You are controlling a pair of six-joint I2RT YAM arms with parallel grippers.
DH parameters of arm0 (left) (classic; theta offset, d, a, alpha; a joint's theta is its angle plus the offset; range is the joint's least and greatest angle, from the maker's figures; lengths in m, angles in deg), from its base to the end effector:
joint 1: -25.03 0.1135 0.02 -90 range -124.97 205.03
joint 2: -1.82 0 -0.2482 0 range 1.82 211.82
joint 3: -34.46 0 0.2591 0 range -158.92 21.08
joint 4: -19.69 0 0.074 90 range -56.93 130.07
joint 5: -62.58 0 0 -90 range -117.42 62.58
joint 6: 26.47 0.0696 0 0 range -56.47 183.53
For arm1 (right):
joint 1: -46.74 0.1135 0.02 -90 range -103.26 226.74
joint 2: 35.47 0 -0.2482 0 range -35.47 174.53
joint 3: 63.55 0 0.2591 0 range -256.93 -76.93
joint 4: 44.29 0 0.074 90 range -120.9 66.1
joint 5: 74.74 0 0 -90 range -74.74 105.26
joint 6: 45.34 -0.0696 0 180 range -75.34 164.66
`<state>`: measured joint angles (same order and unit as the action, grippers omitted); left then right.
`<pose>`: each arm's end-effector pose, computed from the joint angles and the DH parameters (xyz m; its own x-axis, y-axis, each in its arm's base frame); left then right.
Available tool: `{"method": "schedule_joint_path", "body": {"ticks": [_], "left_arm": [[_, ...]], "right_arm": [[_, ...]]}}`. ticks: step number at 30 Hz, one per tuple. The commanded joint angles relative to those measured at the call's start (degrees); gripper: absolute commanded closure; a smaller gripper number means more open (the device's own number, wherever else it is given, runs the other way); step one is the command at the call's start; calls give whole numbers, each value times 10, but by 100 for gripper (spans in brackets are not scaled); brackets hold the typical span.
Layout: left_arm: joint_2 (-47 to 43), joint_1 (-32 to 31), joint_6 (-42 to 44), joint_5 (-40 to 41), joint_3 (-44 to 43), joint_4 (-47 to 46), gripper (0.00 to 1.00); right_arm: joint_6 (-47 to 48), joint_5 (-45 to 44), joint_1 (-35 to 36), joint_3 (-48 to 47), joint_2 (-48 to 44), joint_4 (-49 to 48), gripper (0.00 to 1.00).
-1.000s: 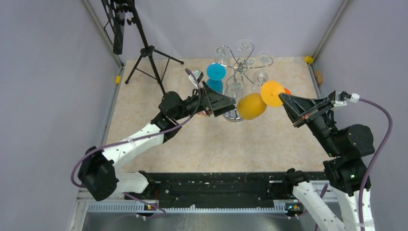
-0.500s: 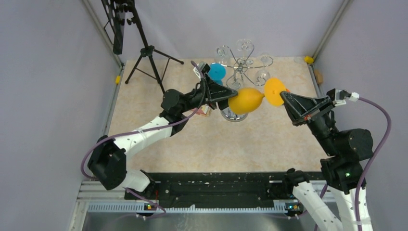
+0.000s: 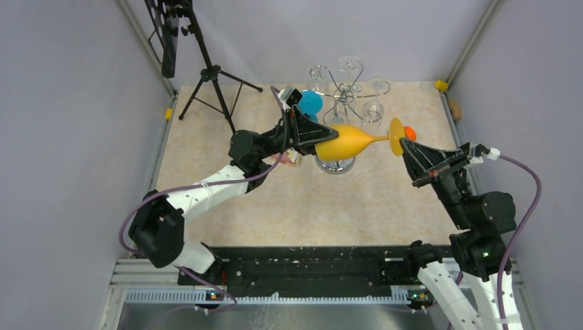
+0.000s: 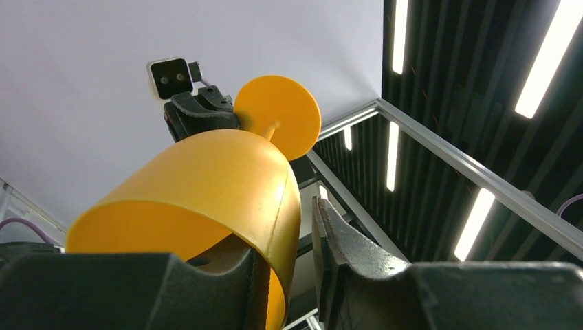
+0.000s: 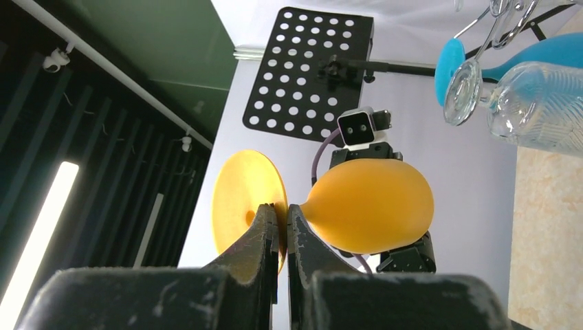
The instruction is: Take the wine glass off the wine glass rack
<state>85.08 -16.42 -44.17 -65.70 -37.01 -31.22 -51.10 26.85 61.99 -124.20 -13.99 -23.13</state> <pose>0.2295 -0.2602 0.3882 -0.9820 -0.1304 -0.1365 0.1830 -0.4800 -0.8579 0.1170 0.0464 0.4120 -0.4697 0.8822 0.0336 -0.2524 -0.1707 0.9524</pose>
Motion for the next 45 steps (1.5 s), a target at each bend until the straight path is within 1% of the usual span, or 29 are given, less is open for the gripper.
{"method": "schedule_joint_path", "body": {"ticks": [1, 4, 6, 8, 9, 13, 15, 16, 17, 18, 19, 20, 21, 23, 25, 27, 28, 29, 31, 33, 34, 37, 40, 41, 43, 45], "left_arm": [[-36, -1, 3, -18, -31, -67, 69], [-42, 2, 11, -23, -28, -55, 66], [-45, 3, 21, -28, -29, -40, 66], [-49, 5, 33, -34, -30, -25, 69], [-51, 6, 38, -36, -31, -17, 72], [-55, 7, 65, -52, -41, 19, 100], [-58, 9, 79, -56, -43, 30, 100], [-61, 11, 87, -57, -42, 40, 100], [-64, 12, 96, -57, -41, 51, 100], [-68, 14, 108, -58, -41, 65, 100], [-73, 17, 122, -60, -41, 81, 100], [-78, 20, 143, -60, -41, 98, 100], [-84, 24, 159, -62, -43, 120, 100], [-98, 30, 207, -73, -47, 169, 100], [-114, 33, 272, -103, -58, 230, 100], [-141, 33, 369, -132, -74, 344, 100], [-155, 33, 433, -138, -83, 426, 100], [-178, 33, 570, -113, -115, 634, 100], [-186, 33, 691, -75, -148, 799, 100], [-185, 33, 790, -29, -168, 918, 100], [-185, 33, 825, -7, -171, 963, 100], [-188, 33, 892, 78, -164, 1054, 100], [-194, 33, 921, 177, -152, 1108, 100], [-193, 33, 923, 204, -149, 1122, 100], [-188, 33, 919, 284, -146, 1142, 100], [-179, 33, 896, 366, -141, 1158, 100]], "right_arm": [[26, -26, -1, 11, -6, 47, 100], [25, -41, -1, 16, -18, 42, 100], [21, -46, 0, 20, -23, 42, 100], [20, -47, 0, 23, -26, 43, 100], [20, -47, -1, 25, -25, 44, 100], [24, -48, 0, 23, -22, 57, 100], [32, -53, 0, 18, -21, 67, 100], [40, -58, 0, 14, -20, 76, 89], [49, -62, 0, 7, -19, 88, 75], [61, -69, 0, 1, -18, 102, 54], [74, -79, 0, -11, -17, 115, 40], [91, -87, 0, -19, -18, 129, 31], [107, -97, 0, -28, -17, 143, 24], [134, -119, 0, -47, -17, 177, 17], [152, -149, -1, -63, -19, 219, 15], [172, -181, 0, -80, -22, 257, 14], [181, -200, 0, -87, -24, 277, 14], [192, -240, 0, -101, -26, 324, 14], [201, -267, 0, -109, -27, 350, 15], [215, -281, 0, -110, -24, 354, 16], [218, -285, 0, -110, -21, 355, 16], [227, -288, 0, -109, -5, 353, 17], [238, -279, 0, -108, 16, 345, 18], [239, -276, 0, -106, 22, 341, 18], [240, -268, 0, -102, 32, 331, 18], [240, -260, 0, -95, 39, 318, 19]]}}
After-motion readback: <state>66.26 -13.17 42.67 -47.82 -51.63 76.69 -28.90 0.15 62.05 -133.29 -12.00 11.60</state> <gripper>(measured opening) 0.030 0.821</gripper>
